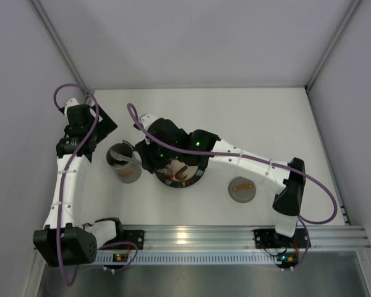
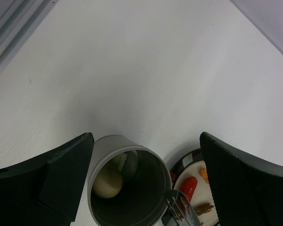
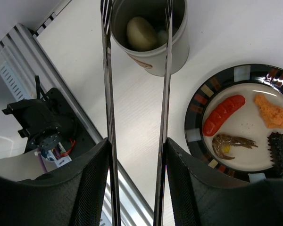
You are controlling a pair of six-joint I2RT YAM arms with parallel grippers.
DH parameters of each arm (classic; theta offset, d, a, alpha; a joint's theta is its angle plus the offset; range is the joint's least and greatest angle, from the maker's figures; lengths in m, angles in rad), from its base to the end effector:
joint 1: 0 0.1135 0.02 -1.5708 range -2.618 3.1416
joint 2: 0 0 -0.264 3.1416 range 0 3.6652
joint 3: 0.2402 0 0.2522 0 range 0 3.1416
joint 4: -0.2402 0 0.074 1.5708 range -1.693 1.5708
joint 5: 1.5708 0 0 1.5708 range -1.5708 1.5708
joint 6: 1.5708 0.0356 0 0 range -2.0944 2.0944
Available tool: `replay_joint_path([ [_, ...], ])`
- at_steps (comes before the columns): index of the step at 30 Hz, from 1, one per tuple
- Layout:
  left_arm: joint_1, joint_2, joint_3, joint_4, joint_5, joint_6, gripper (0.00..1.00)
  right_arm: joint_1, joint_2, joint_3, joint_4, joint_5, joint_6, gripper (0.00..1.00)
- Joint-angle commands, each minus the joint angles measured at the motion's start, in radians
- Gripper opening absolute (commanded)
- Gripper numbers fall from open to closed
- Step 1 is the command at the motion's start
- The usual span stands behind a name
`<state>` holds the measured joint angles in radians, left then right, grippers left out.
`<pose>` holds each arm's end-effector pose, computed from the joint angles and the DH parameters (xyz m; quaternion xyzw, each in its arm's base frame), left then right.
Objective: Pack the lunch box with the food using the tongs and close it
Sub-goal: Place the fake food in the packing box, then pick up the fake food from the plate.
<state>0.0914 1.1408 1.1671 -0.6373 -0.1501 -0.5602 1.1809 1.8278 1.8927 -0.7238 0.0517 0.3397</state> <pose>0.2412 0.0275 0.3572 -0.3159 0.8269 -0.0422 0.4632 0.1592 0.3825 0.3775 -0.3561 0.8240 0.2865 0.3350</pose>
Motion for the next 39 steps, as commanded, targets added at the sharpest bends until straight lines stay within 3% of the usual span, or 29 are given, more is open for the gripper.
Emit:
replay_joint_path([
  [1, 0.008, -0.015, 0.013, 0.028, -0.011, -0.003, 0.99, 0.016, -0.007, 0.059, 0.063, 0.014, -0.016, 0.48],
  [11, 0.008, -0.013, 0.008, 0.033, -0.009, -0.004, 0.99, 0.013, -0.068, 0.052, 0.011, 0.137, -0.033, 0.48],
  [21, 0.010, -0.015, -0.020, 0.050, 0.004, -0.009, 0.99, -0.035, -0.254, -0.161, -0.032, 0.367, -0.016, 0.50],
  [32, 0.010, -0.013, -0.030, 0.056, 0.011, -0.006, 0.99, -0.182, -0.340, -0.480, 0.044, 0.295, 0.021, 0.52],
  [39, 0.010, -0.012, -0.040, 0.062, 0.020, -0.009, 0.99, -0.208, -0.265, -0.495, 0.083, 0.240, -0.002, 0.53],
])
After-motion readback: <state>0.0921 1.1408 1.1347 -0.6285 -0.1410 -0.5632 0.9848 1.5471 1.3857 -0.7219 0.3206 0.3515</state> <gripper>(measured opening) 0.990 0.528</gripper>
